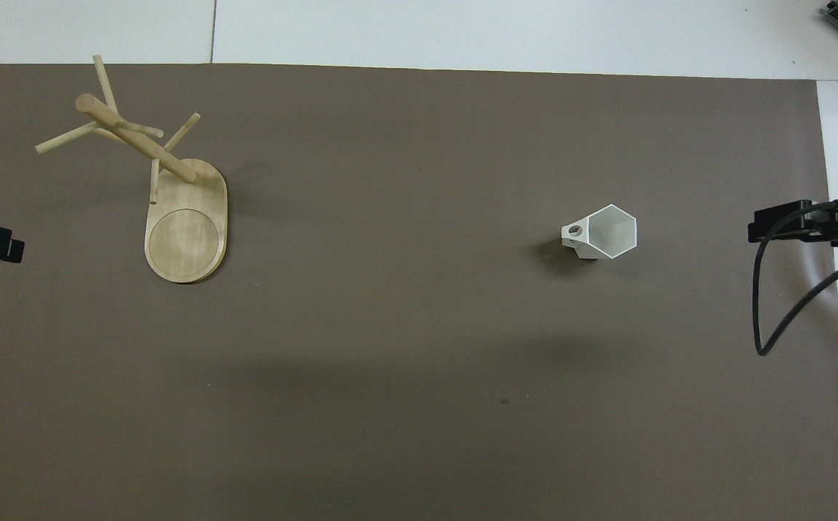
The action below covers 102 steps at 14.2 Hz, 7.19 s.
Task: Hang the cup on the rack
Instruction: 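Move the right gripper toward the white cup lying on the table, then close the right gripper on the white cup's rim, then lift the white cup with the right gripper toward the mug tree, then carry the cup toward the left gripper while the left gripper reaches it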
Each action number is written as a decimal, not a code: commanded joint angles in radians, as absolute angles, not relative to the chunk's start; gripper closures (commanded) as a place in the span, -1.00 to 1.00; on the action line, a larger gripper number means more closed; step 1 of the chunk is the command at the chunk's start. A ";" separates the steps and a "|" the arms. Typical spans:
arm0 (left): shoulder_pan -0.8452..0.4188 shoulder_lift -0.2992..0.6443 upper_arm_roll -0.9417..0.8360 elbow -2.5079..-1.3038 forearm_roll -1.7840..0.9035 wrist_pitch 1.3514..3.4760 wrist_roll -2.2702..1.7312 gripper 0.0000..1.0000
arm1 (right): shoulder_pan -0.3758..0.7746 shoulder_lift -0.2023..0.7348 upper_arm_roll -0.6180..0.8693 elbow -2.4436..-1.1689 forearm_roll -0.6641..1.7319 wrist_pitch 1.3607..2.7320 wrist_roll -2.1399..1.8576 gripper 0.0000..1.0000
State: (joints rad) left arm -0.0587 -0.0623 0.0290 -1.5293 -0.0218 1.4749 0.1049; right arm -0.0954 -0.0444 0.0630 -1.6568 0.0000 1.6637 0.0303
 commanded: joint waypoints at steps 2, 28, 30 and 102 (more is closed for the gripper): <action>-0.057 -0.094 0.028 -1.566 -0.006 1.474 0.097 -1.00 | -0.107 -0.072 0.060 -1.690 0.021 1.684 0.046 -1.00; -0.057 -0.094 0.029 -1.568 -0.008 1.474 0.097 -1.00 | -0.057 0.176 0.087 -1.910 0.021 2.243 0.144 -1.00; -0.057 -0.094 0.028 -1.568 -0.006 1.474 0.097 -1.00 | -0.049 0.196 0.090 -1.930 0.021 2.279 0.164 -1.00; -0.161 -0.307 0.026 -2.101 -0.716 1.974 1.377 -1.00 | -0.041 0.163 0.633 -1.638 0.818 2.125 0.285 1.00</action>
State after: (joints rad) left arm -0.1424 -0.2403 0.0133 -2.0162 -0.6926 1.9497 1.3398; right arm -0.0288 0.1608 0.6113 -1.6473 0.7927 2.1212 0.2506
